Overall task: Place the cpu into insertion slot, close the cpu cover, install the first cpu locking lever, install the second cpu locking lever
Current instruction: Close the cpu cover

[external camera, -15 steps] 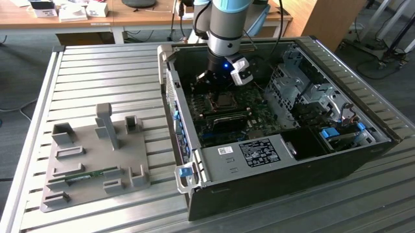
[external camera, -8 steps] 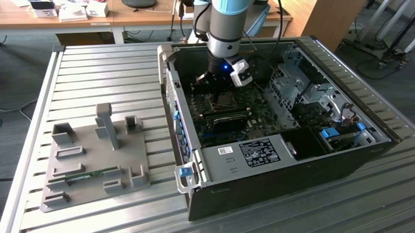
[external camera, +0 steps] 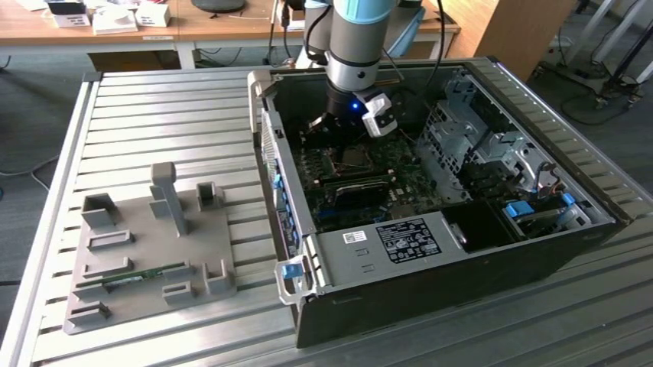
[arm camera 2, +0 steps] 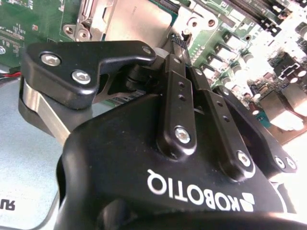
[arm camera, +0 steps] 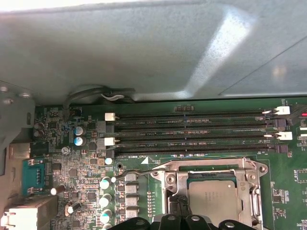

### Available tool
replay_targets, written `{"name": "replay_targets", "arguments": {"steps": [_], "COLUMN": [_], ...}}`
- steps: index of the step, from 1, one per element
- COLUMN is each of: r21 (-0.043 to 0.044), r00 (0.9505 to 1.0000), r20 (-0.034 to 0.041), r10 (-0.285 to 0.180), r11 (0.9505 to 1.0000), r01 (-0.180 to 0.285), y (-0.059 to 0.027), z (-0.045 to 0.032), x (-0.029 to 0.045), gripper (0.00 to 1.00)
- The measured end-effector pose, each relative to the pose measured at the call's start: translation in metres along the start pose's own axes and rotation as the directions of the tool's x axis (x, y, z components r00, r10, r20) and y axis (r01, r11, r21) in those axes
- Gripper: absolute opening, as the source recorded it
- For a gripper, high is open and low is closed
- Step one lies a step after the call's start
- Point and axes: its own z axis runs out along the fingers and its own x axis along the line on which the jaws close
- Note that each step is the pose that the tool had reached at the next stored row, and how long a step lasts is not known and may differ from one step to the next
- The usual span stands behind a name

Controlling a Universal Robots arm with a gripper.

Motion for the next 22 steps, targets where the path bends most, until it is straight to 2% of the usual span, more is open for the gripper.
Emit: {"name": "replay_targets", "arguments": {"steps": [22], "r21": [0.0003], "r00": [1.0], "r20": [-0.0002], "r10": [0.0], "r11": [1.0], "r01": [0.0], "y": [-0.0002], "z": [0.0024], "x": [0.0001], "gripper": [0.11]}}
